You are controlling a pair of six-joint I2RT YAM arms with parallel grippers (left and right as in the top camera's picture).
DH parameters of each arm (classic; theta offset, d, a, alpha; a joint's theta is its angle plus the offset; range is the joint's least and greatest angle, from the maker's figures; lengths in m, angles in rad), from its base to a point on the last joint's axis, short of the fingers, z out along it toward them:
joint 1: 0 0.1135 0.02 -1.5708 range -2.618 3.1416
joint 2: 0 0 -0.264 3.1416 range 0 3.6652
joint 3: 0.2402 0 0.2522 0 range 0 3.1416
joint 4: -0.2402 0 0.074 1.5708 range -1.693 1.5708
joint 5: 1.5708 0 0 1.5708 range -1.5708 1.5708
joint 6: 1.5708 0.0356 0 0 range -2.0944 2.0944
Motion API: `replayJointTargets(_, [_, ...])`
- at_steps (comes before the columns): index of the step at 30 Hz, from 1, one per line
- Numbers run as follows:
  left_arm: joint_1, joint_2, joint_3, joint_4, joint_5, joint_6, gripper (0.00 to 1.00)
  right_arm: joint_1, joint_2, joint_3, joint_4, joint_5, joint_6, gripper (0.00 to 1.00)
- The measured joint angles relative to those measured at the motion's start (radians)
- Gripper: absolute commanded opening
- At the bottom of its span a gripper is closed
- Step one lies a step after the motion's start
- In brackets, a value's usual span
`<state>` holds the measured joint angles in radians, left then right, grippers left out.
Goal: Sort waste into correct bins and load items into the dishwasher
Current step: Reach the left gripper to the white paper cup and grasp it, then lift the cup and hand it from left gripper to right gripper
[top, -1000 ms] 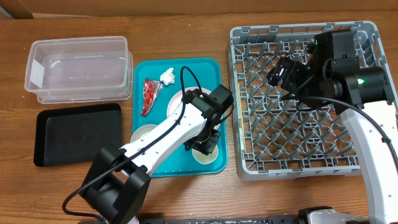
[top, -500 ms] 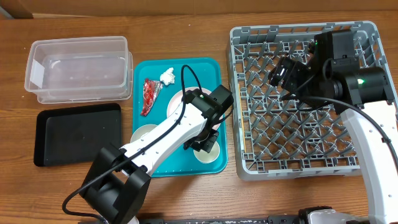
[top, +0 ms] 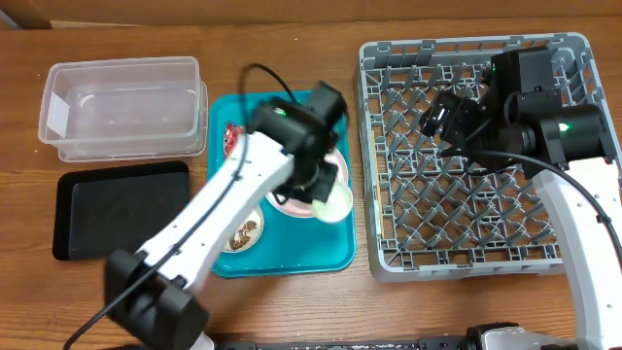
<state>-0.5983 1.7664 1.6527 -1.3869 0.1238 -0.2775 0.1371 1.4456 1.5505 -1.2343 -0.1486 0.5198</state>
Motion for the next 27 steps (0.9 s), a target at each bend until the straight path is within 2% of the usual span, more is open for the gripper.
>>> replayJointTargets(4, [0.151,-0.063,0.053,0.028,0.196,0.0,0.04,0.0,0.0,0.0,0.016,-0.02,-0.021,1.0])
replayJointTargets(7, [0.295,-0.089,0.063,0.03,0.353,0.005,0.04,0.0,0.0,0.0,0.057,-0.119,-0.106,1.0])
replayJointTargets(12, [0.443,-0.089,0.063,0.034,0.645,0.074,0.04,0.0,0.0,0.0,0.124,-0.455,-0.327,1.0])
replayJointTargets(18, [0.473,-0.089,0.063,0.042,0.953,0.185,0.04,0.0,0.0,0.0,0.224,-0.806,-0.457,1.0])
replayJointTargets(23, [0.473,-0.089,0.063,0.087,1.085,0.216,0.04,0.01,0.0,0.0,0.28,-1.015,-0.495,1.0])
replayJointTargets(27, [0.473,-0.089,0.063,0.138,1.142,0.229,0.04,0.044,0.0,0.0,0.284,-1.094,-0.507,0.98])
